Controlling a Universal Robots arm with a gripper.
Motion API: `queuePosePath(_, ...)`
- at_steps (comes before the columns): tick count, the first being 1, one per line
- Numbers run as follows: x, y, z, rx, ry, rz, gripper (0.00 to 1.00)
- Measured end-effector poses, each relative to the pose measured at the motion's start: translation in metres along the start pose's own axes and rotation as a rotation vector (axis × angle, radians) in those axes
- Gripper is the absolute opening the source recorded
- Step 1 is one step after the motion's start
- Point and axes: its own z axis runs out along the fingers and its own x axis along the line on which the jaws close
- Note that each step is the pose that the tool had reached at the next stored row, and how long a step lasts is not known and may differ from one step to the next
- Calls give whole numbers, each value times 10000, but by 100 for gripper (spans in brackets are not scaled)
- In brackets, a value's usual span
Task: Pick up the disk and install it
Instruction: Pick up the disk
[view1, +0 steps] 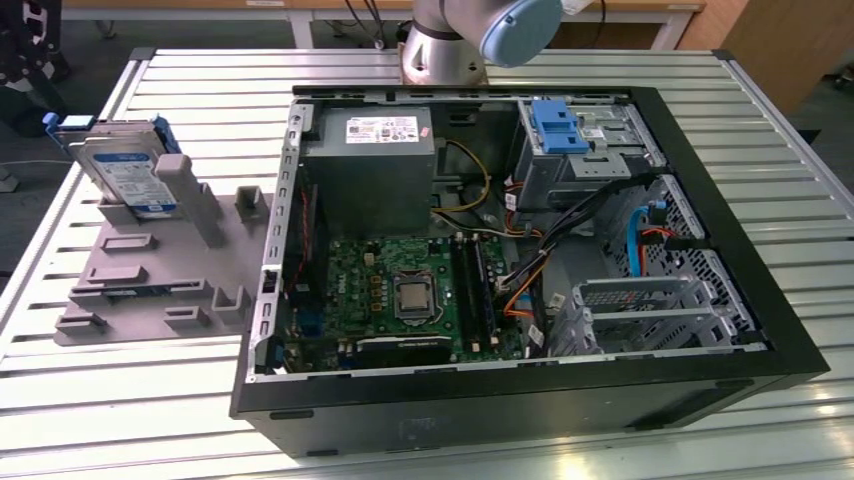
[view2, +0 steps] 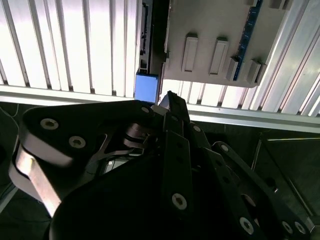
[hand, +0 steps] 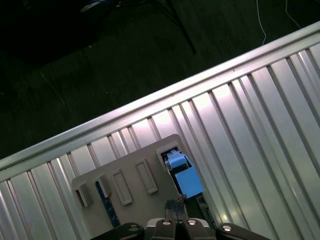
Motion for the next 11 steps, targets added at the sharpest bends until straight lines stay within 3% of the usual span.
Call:
queuePosePath(3, 0, 0, 1, 0, 6, -176, 11)
queuePosePath(11, 0, 0, 6, -11, 69, -1614, 11)
